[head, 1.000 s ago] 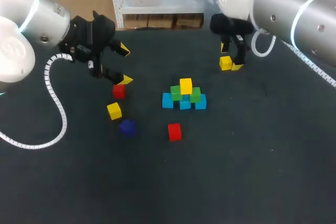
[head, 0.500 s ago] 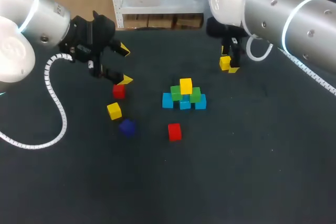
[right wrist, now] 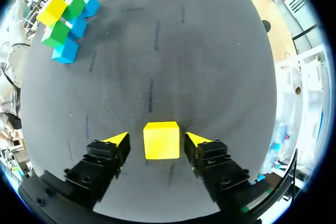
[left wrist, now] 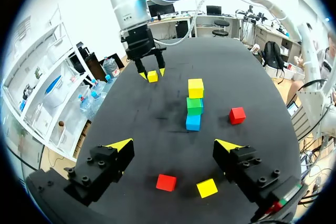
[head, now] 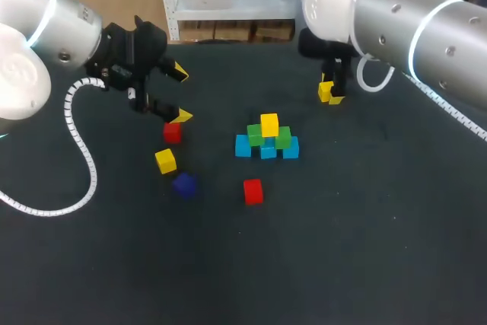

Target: Place the blue cubes, place green cubes on the blue cubes, place the yellow cubes on the green cubes, then place the red cubes on the yellow cubes, and place purple cube on the red cubes.

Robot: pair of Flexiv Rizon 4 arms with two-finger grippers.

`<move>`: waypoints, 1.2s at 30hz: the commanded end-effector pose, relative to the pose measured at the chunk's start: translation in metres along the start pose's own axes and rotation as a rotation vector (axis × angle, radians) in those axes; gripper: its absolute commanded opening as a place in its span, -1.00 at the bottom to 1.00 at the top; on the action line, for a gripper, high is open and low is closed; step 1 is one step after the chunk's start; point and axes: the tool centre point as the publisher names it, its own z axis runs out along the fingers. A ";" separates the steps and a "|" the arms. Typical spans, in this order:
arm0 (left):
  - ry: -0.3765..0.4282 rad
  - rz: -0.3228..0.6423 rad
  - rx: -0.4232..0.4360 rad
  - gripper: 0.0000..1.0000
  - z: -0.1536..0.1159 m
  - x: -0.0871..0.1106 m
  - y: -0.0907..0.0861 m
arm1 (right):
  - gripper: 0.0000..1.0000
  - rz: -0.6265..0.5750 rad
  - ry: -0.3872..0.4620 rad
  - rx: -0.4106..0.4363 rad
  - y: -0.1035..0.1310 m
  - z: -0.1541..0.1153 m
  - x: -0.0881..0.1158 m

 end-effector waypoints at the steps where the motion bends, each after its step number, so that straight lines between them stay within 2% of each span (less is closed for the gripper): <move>1: -0.007 0.003 -0.002 1.00 0.000 0.002 -0.001 | 0.89 0.001 0.008 -0.014 -0.005 0.000 -0.002; 2: -0.007 0.003 -0.002 1.00 0.000 0.002 -0.001 | 0.71 0.004 0.010 -0.015 -0.005 0.001 -0.001; 3: -0.007 0.003 -0.002 1.00 0.000 0.002 -0.001 | 0.42 0.005 0.009 -0.015 -0.005 0.002 -0.001; 4: -0.007 0.003 -0.002 1.00 0.000 0.002 -0.001 | 0.00 0.005 0.008 -0.015 -0.005 0.002 -0.001; 6: -0.007 0.003 -0.002 1.00 0.000 0.002 -0.001 | -0.14 0.006 0.010 -0.018 -0.005 0.003 -0.001; 8: -0.007 0.003 -0.002 1.00 0.000 0.002 -0.001 | -0.15 0.005 0.010 -0.021 -0.004 0.004 -0.001; 10: -0.007 0.003 -0.002 1.00 0.000 0.002 -0.001 | -0.05 0.003 0.011 -0.021 -0.003 0.004 -0.001; 12: -0.007 0.003 -0.002 1.00 0.000 0.002 -0.001 | -0.14 0.004 0.015 -0.020 -0.003 0.003 -0.001; 13: -0.007 0.003 -0.002 1.00 0.000 0.002 -0.001 | -0.23 0.004 0.014 -0.019 -0.002 0.003 -0.001; 16: -0.007 0.003 -0.002 1.00 0.000 0.002 -0.001 | -0.85 0.004 0.017 -0.018 -0.002 0.002 -0.001; 18: -0.007 0.003 -0.002 1.00 0.000 0.002 -0.001 | -0.98 0.004 0.018 -0.018 -0.001 0.002 -0.001; 27: -0.007 0.003 -0.002 1.00 0.000 0.002 -0.001 | -1.00 0.033 0.004 -0.019 0.011 -0.003 -0.002; 36: -0.007 0.003 -0.002 1.00 0.000 0.002 -0.001 | -1.00 0.146 -0.054 0.012 0.047 -0.053 -0.017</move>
